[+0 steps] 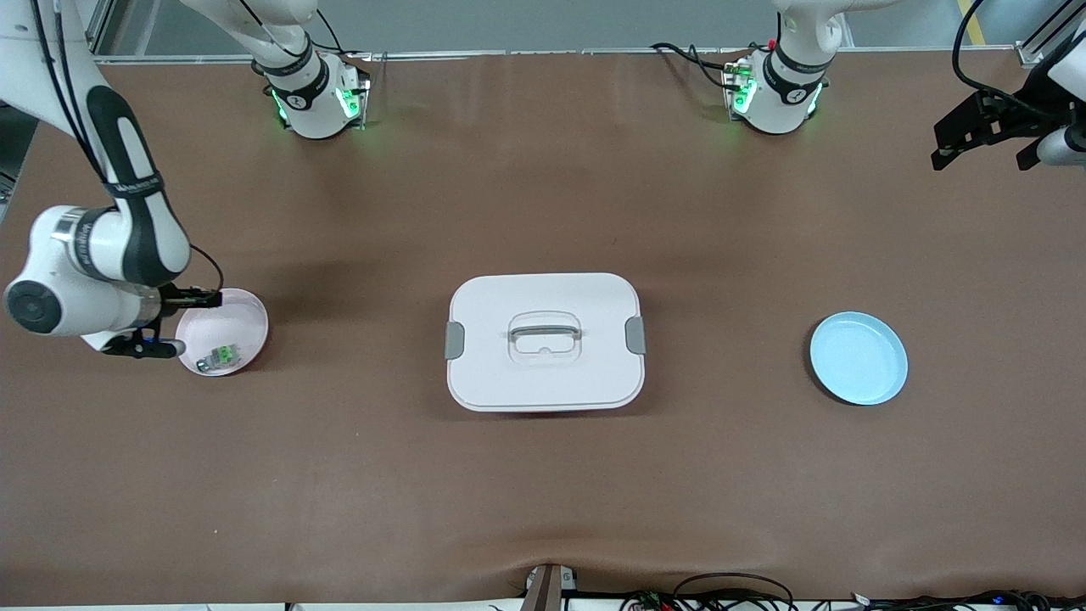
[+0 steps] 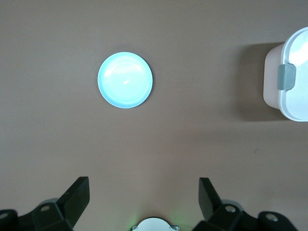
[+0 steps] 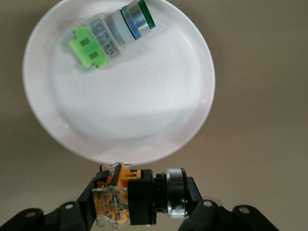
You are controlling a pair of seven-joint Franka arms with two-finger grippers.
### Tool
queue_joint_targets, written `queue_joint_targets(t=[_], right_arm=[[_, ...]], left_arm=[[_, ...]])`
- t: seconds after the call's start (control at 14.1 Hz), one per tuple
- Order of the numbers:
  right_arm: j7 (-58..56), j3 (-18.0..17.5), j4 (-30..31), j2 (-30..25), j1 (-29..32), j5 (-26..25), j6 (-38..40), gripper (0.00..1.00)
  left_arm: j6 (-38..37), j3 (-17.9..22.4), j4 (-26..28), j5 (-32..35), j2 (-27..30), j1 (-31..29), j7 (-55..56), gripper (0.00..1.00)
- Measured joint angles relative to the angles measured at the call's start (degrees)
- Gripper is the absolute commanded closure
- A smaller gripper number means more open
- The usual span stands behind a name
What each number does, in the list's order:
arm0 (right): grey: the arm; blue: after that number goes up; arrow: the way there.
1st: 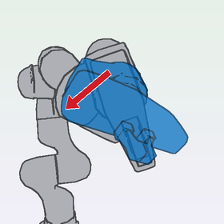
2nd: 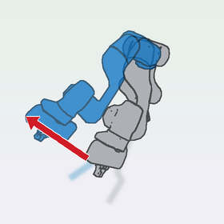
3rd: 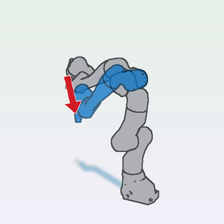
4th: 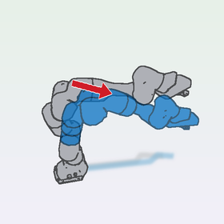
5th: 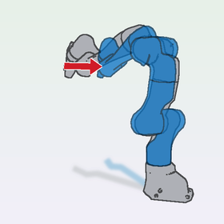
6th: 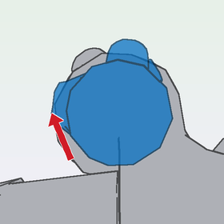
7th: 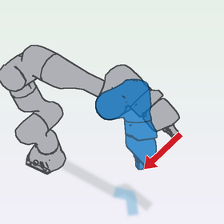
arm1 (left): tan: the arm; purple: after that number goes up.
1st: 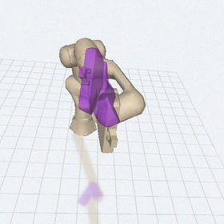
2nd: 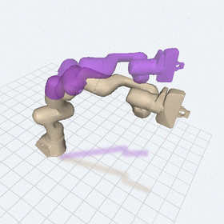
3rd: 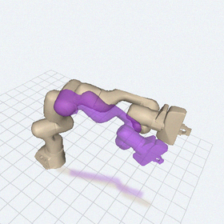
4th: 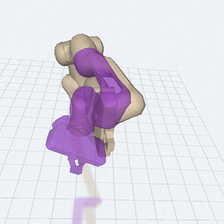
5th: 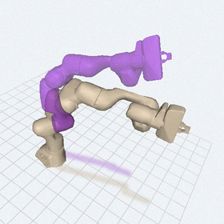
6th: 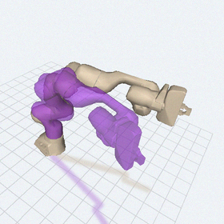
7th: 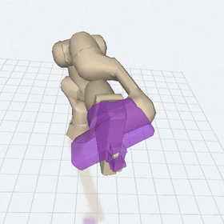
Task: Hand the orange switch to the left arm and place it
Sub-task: 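Close the right gripper on the orange switch and lift it, then carry the orange switch with the right gripper above the white box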
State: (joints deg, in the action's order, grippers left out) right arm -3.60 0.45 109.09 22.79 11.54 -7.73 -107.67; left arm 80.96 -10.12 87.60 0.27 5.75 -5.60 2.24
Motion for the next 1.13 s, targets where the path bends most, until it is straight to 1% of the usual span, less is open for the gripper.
queue_joint_targets(t=[0.28,0.5,0.64,0.78,0.99,1.13], right_arm=[[1.4,-0.7,-12.7,-1.0,-1.9,4.3,20.1,0.69],[11.0,-0.9,-19.8,-1.4,-5.6,8.9,30.9,0.69],[19.3,-1.0,-21.9,-2.1,-8.7,13.6,34.6,0.69],[27.8,-1.1,-22.5,-3.4,-11.5,18.9,36.6,0.69],[41.1,-1.3,-22.6,-5.6,-16.1,26.8,37.2,0.69],[50.6,-1.4,-22.7,-6.5,-19.3,33.5,37.0,0.69]], left_arm=[[0.0,0.2,0.0,0.0,0.0,0.0,0.0,0.00],[0.0,0.3,-0.1,0.0,0.0,-0.1,0.0,0.00],[0.0,0.3,-0.1,0.0,0.0,-0.2,0.0,0.00],[0.0,0.3,-0.1,0.0,0.0,-0.2,0.0,0.00],[0.0,0.4,-0.2,0.0,0.0,-0.2,0.0,0.00],[0.0,0.4,-0.2,0.0,0.0,-0.2,0.0,0.00]])
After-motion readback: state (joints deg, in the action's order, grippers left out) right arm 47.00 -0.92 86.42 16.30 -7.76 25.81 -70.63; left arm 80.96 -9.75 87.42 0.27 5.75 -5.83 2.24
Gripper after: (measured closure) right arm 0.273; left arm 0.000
